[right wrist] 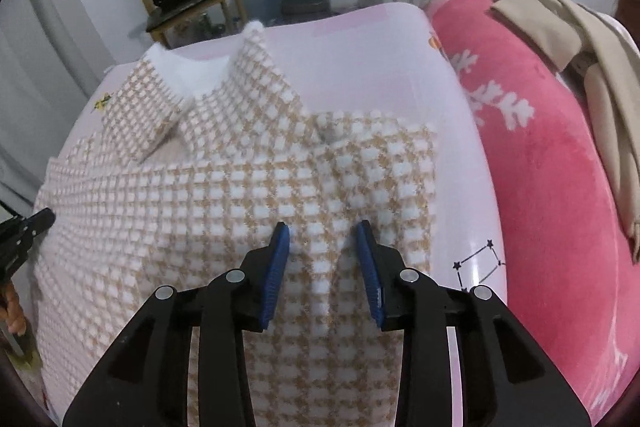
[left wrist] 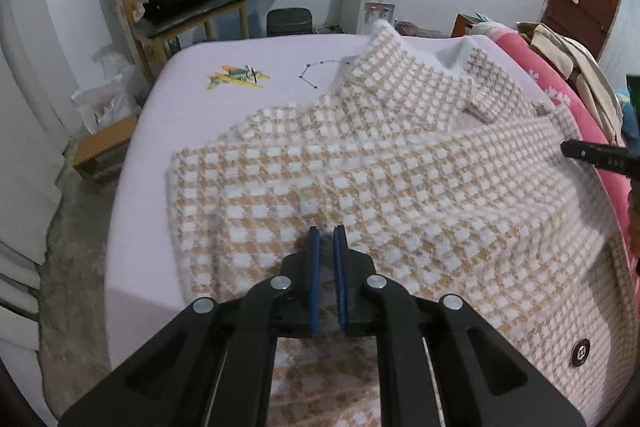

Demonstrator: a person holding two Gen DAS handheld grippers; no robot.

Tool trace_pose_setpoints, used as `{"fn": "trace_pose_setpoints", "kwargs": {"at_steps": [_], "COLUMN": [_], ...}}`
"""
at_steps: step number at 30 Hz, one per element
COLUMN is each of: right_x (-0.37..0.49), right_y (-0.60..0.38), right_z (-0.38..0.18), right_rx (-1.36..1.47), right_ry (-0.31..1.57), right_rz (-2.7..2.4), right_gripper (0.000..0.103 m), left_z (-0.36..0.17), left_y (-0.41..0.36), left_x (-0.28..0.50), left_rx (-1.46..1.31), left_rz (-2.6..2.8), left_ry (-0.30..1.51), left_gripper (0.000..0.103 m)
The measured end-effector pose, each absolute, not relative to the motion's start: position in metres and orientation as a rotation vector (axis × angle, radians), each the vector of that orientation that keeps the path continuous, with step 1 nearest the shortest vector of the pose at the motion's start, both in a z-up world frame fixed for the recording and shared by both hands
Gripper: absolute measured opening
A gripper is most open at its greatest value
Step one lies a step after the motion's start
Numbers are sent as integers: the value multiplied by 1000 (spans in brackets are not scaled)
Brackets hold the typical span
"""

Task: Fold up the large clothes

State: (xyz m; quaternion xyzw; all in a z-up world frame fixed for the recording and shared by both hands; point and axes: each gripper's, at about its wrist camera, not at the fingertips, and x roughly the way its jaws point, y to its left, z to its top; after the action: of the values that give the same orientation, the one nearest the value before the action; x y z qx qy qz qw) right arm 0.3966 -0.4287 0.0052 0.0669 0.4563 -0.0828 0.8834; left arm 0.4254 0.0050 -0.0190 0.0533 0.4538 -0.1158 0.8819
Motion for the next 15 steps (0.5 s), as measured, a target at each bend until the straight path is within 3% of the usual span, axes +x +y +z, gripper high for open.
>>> {"fn": "trace_pose_setpoints", "kwargs": {"at_steps": [6, 11, 15], "right_x": [356, 363, 379], "right_y": [-357, -310, -318], "right_z": [38, 9, -6], "right_rx": [26, -52, 38], "right_ry": [899, 990, 1029], "right_rz": [68, 151, 112], "right_gripper": [33, 32, 32], "left_z": [11, -24, -21], "left_y": [-7, -16, -4], "left_x": [386, 395, 397], "left_rx": [143, 172, 46], "left_rz": [-433, -384, -379], "left_ry": [864, 987, 992], "left_gripper": [15, 17, 17]}}
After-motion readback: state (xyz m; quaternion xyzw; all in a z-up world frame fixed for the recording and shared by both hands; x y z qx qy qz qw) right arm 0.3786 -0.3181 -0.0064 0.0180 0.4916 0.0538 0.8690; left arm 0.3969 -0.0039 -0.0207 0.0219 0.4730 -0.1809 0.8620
